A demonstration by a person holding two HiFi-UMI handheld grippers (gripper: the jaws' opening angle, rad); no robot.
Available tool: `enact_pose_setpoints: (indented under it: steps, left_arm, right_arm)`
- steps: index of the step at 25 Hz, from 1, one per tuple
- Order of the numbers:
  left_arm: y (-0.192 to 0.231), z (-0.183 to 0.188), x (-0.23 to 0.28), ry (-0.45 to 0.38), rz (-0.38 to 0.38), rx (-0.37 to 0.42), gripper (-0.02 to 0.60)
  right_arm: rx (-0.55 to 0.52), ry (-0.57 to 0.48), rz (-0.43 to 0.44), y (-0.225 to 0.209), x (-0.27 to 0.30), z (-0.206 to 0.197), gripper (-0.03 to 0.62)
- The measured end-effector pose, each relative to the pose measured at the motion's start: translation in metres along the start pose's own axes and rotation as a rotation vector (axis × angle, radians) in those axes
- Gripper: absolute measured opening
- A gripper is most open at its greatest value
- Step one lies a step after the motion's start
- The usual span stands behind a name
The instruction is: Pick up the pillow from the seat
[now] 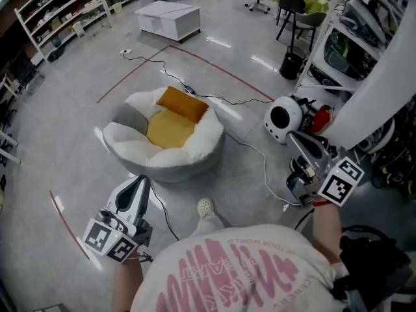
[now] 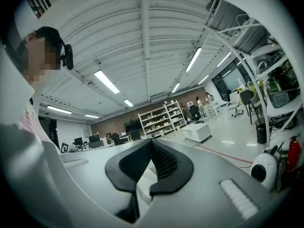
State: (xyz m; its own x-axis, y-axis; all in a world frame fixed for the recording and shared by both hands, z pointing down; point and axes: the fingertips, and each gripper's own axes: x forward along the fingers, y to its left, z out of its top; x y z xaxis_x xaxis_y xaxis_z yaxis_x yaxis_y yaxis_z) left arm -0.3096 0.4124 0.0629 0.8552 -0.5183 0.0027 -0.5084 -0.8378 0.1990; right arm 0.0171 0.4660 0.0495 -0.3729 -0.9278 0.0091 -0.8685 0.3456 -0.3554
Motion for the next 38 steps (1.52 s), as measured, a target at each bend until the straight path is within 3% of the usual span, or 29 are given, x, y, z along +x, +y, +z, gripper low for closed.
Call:
enact_pose_setpoints:
  steps: [4, 10, 13, 17, 21, 25, 38]
  left_arm:
    - [0.050, 0.024, 0.038, -0.008, 0.003, 0.039, 0.015]
    - [0.119, 0.040, 0.101, 0.060, -0.024, 0.120, 0.015]
    - [0.145, 0.046, 0.137, 0.092, -0.043, 0.171, 0.015]
    - [0.172, 0.047, 0.186, 0.107, -0.084, 0.169, 0.016]
    - [0.168, 0.052, 0.215, 0.141, -0.146, 0.185, 0.016]
    - [0.160, 0.064, 0.224, 0.104, -0.182, 0.170, 0.016]
    - [0.150, 0.041, 0.233, 0.079, -0.170, 0.145, 0.017]
  right_arm:
    - [-0.042, -0.003, -0.007, -0.012, 0.049, 0.023, 0.006]
    - [-0.155, -0.001, -0.087, -0.029, 0.096, 0.053, 0.006]
    - [-0.156, -0.020, -0.128, -0.040, 0.108, 0.059, 0.006]
    - [-0.113, -0.001, -0.167, -0.054, 0.118, 0.051, 0.006]
    - [-0.057, -0.025, -0.169, -0.061, 0.131, 0.058, 0.006]
    - [-0.050, -0.032, -0.146, -0.064, 0.146, 0.061, 0.006]
    - [0.061, -0.043, -0.112, -0.110, 0.188, 0.045, 0.006]
